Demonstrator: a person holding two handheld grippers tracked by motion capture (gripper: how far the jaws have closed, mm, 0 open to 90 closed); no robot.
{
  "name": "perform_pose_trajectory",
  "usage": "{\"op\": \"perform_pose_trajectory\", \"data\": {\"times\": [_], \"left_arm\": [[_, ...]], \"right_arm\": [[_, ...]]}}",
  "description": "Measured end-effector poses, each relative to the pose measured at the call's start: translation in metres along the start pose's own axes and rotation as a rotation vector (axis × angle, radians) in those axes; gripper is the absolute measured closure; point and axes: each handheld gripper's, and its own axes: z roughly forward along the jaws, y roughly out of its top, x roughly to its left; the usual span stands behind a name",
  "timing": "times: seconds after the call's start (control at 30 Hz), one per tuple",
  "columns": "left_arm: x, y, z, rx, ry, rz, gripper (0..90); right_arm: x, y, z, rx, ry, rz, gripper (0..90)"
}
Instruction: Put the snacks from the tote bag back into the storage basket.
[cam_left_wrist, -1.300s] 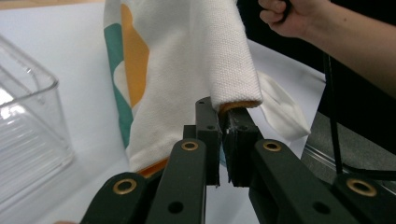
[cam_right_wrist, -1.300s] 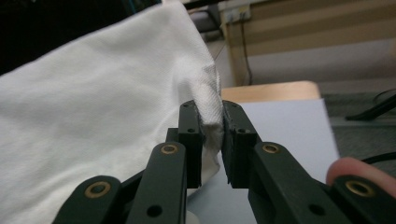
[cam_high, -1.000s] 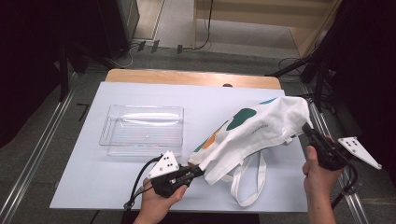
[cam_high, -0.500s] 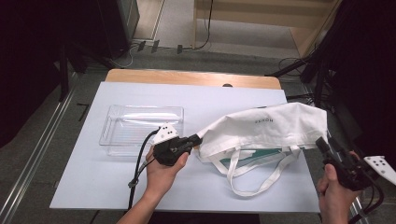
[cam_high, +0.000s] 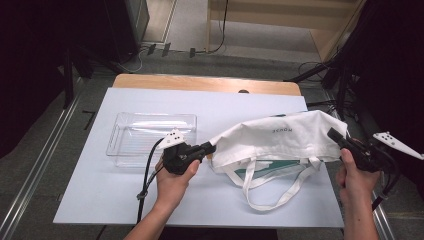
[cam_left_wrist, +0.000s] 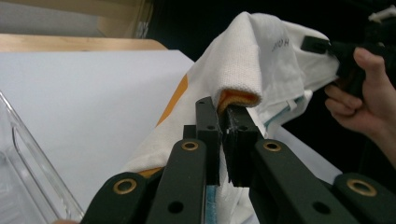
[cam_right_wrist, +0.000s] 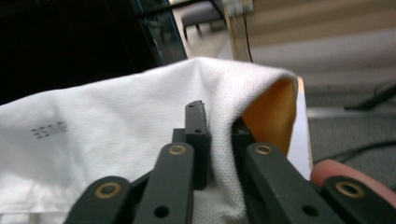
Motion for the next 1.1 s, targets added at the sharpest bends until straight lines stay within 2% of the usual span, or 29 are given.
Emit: {"op": "perform_pose_trajectory", "data": {"times": [0.03,0.1,0.17,0.2,0.23,0.27,0.33,0.4,0.43,0.47,0.5,0.53,0.57,0.6,0.63,0.67,0.7,0.73,0.77,0.83,0.87,0.93,0.97,1.0,1.03,1.07,1.1], "left_arm": [[0.0,0.002,0.001,-0.011,0.002,-0.003,87.5],[0.002,0.012,0.001,-0.035,-0.004,-0.019,87.6],[0.003,0.024,0.001,-0.057,0.001,-0.013,87.6],[0.003,0.024,0.001,-0.057,0.001,-0.013,87.6],[0.004,0.031,0.001,-0.069,0.002,-0.012,87.6],[0.005,0.035,0.001,-0.078,0.003,-0.019,87.6],[0.009,0.044,0.003,-0.094,0.008,-0.02,87.6],[0.014,0.05,0.007,-0.1,0.042,-0.018,87.5],[0.016,0.051,0.011,-0.098,0.064,-0.016,87.4],[0.018,0.052,0.014,-0.094,0.092,-0.01,87.4],[0.021,0.052,0.019,-0.084,0.125,-0.013,87.2],[0.025,0.049,0.025,-0.055,0.16,-0.024,87.0],[0.025,0.049,0.025,-0.055,0.16,-0.024,86.6],[0.028,0.047,0.027,-0.04,0.167,-0.03,86.6],[0.032,0.044,0.028,-0.032,0.18,-0.058,81.5],[0.032,0.044,0.028,-0.032,0.18,-0.058,73.2],[0.034,0.042,0.025,-0.048,0.191,-0.081,73.2],[0.034,0.041,0.022,-0.058,0.2,-0.092,55.6],[0.032,0.039,0.02,-0.071,0.223,-0.096,45.5],[0.026,0.033,0.014,-0.086,0.247,-0.07,33.8],[0.022,0.028,0.011,-0.086,0.257,-0.052,31.2],[0.007,0.008,0.008,-0.065,0.251,0.001,30.3],[0.007,0.008,0.008,-0.065,0.251,0.001,30.7],[0.001,0.0,0.008,-0.052,0.249,0.016,30.7],[-0.008,-0.016,0.011,-0.022,0.247,0.048,32.8],[-0.008,-0.016,0.011,-0.022,0.247,0.048,33.5],[-0.011,-0.024,0.013,-0.003,0.25,0.055,33.5]], "right_arm": [[0.0,0.0,0.0,0.0,0.0,0.0,86.6],[0.005,-0.004,-0.011,-0.06,0.014,-0.031,87.1],[0.016,-0.006,-0.026,-0.118,0.037,-0.071,87.1],[0.016,-0.006,-0.026,-0.118,0.037,-0.071,87.1],[0.023,-0.005,-0.035,-0.149,0.049,-0.097,86.9],[0.023,-0.005,-0.035,-0.149,0.049,-0.097,86.9],[0.029,-0.005,-0.043,-0.184,0.067,-0.089,86.8],[0.033,-0.006,-0.048,-0.218,0.088,-0.081,86.4],[0.035,-0.009,-0.048,-0.225,0.1,-0.062,85.7],[0.035,-0.009,-0.048,-0.225,0.1,-0.062,85.7],[0.037,-0.018,-0.038,-0.184,0.058,-0.06,84.9],[0.036,-0.022,-0.034,-0.161,0.035,-0.058,84.4],[0.036,-0.022,-0.034,-0.161,0.035,-0.058,84.4],[0.035,-0.027,-0.027,-0.136,0.002,-0.054,83.8],[0.033,-0.037,-0.019,-0.121,-0.028,-0.038,81.9],[0.033,-0.037,-0.019,-0.121,-0.028,-0.038,81.9],[0.032,-0.04,-0.017,-0.12,-0.028,-0.027,80.6],[0.03,-0.043,-0.015,-0.118,-0.034,-0.016,79.4],[0.03,-0.044,-0.015,-0.12,-0.039,-0.009,79.8],[0.03,-0.045,-0.013,-0.12,-0.059,-0.021,80.2],[0.031,-0.044,-0.012,-0.117,-0.075,-0.023,80.1],[0.032,-0.043,-0.011,-0.122,-0.086,-0.025,79.1],[0.032,-0.043,-0.011,-0.123,-0.089,-0.022,78.2],[0.032,-0.043,-0.011,-0.123,-0.089,-0.022,78.2],[0.033,-0.043,-0.01,-0.126,-0.093,-0.024,76.1],[0.033,-0.043,-0.011,-0.126,-0.098,-0.024,75.3],[0.033,-0.043,-0.011,-0.126,-0.098,-0.024,75.3]]}}
